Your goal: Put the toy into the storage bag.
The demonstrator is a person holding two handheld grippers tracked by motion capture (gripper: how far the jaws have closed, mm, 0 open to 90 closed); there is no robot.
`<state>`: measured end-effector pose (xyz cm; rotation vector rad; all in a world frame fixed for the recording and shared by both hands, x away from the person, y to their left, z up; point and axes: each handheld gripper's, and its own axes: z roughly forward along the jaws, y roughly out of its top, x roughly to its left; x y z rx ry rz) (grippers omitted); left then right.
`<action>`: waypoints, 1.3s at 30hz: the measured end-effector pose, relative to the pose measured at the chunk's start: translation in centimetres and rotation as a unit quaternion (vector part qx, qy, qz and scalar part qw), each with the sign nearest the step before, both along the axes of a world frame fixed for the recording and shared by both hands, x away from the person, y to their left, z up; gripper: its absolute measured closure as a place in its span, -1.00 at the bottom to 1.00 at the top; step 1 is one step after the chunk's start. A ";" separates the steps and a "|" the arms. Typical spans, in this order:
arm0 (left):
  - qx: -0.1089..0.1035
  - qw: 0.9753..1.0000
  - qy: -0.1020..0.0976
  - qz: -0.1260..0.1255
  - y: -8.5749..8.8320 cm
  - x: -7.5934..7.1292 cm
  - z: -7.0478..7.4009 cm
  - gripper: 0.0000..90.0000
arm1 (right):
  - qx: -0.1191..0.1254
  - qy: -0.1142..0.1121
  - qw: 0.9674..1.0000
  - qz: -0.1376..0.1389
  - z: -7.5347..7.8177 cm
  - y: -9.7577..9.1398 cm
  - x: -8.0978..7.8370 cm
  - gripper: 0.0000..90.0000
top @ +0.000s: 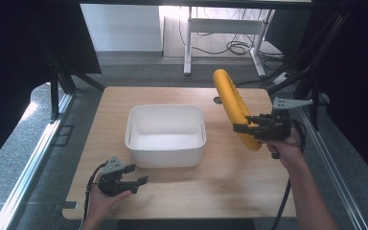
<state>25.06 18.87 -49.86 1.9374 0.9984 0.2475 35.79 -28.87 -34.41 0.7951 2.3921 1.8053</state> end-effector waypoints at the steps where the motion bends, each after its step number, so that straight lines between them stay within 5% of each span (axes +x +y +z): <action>1: 0.000 1.000 -0.001 0.001 0.0 0.0 0.0 -0.36 | 0.000 -0.002 1.000 0.002 0.2 0.1 -0.1 0.16; 15: -0.001 1.000 -0.002 0.006 0.3 -0.1 0.1 -0.36 | 0.007 -0.048 0.998 0.034 3.2 2.1 -2.0 0.16; 39: 0.005 1.000 0.003 0.001 0.1 0.0 -0.1 -0.36 | 0.020 -0.066 0.994 0.084 6.4 5.1 -2.5 0.16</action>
